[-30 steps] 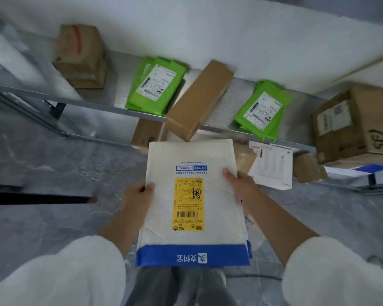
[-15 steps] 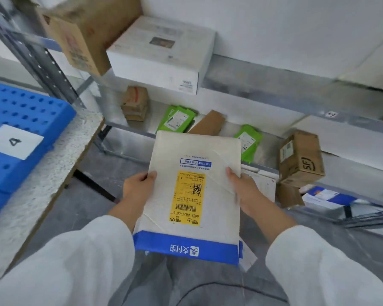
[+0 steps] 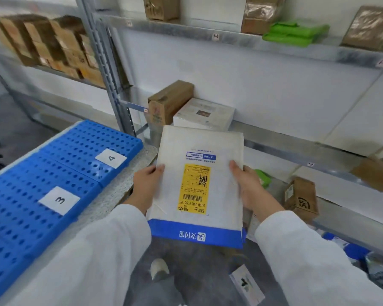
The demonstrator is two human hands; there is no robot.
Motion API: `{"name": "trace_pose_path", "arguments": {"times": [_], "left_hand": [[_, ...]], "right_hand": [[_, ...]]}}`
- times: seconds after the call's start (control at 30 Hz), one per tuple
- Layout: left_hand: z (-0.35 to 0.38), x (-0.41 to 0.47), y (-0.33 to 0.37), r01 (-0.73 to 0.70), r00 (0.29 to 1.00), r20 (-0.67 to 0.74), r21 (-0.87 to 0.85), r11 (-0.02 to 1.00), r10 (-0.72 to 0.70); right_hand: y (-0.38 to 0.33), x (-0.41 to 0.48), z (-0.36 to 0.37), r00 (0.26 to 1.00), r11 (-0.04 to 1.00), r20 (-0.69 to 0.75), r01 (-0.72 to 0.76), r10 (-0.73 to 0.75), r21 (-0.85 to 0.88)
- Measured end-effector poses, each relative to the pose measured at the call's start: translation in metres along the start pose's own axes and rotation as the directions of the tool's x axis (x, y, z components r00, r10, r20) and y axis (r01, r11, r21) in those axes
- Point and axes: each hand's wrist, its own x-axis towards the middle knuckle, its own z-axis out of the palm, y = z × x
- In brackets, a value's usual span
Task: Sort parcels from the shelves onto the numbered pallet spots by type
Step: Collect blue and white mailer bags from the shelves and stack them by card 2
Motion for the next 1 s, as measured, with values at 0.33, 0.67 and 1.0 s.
{"name": "trace_pose_path", "arguments": {"times": [0.33,0.67,1.0], "left_hand": [[-0.085,-0.021,0.035,-0.059,0.994,-0.106,-0.252,0.966,0.033],[-0.177,-0.004,0.050,-0.088,0.994,-0.086,-0.252,0.964,0.068],[-0.305,0.011,0.040,-0.045,0.969,-0.236,-0.463,0.885,-0.074]], "right_hand": [[-0.062,-0.044,0.078,0.984,0.986,0.148,0.115,-0.097,-0.118],[-0.082,-0.061,0.173,0.970,0.962,0.196,0.184,-0.144,-0.204],[-0.080,-0.085,0.313,0.927,0.965,0.369,0.151,-0.063,-0.214]]}}
